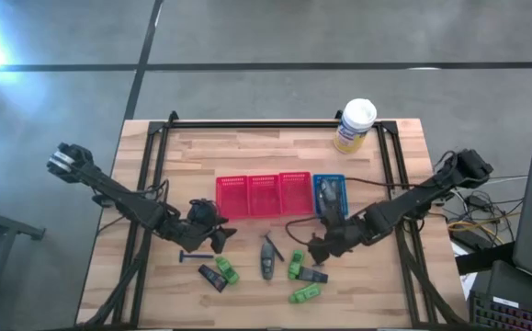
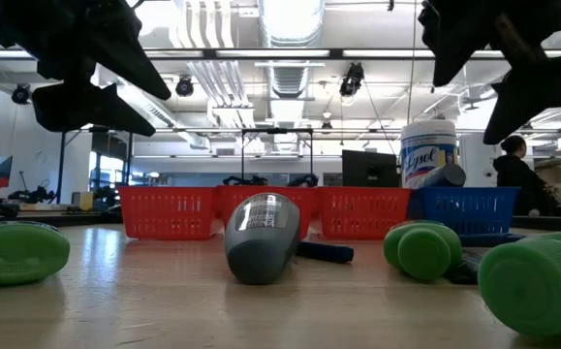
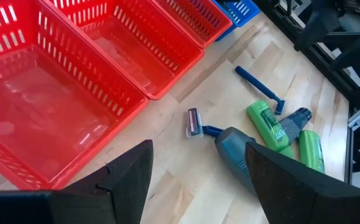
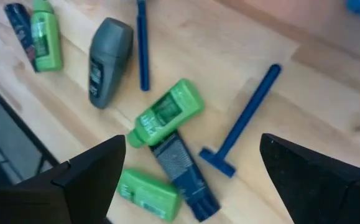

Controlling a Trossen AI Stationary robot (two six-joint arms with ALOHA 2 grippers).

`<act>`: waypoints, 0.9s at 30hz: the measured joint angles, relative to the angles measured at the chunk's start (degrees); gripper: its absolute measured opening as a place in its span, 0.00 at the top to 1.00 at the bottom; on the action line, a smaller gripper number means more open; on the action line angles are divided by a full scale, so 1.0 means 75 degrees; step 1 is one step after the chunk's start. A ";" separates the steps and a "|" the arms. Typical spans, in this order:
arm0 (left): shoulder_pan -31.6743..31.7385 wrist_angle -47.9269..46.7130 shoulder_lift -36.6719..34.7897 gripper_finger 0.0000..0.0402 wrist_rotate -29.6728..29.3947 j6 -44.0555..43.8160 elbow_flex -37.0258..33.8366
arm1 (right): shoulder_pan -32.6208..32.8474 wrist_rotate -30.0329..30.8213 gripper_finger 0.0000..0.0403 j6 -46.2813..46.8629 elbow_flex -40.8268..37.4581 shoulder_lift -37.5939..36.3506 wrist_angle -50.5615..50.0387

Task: Pick & Place Travel size toiletries
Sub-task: Put the gray deodorant into the blue bin

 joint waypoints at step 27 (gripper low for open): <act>-0.0296 0.1665 0.3067 0.35 0.0890 -0.1183 0.1467 | 0.2322 -0.0132 0.09 0.3158 -0.0235 -0.0030 -0.2047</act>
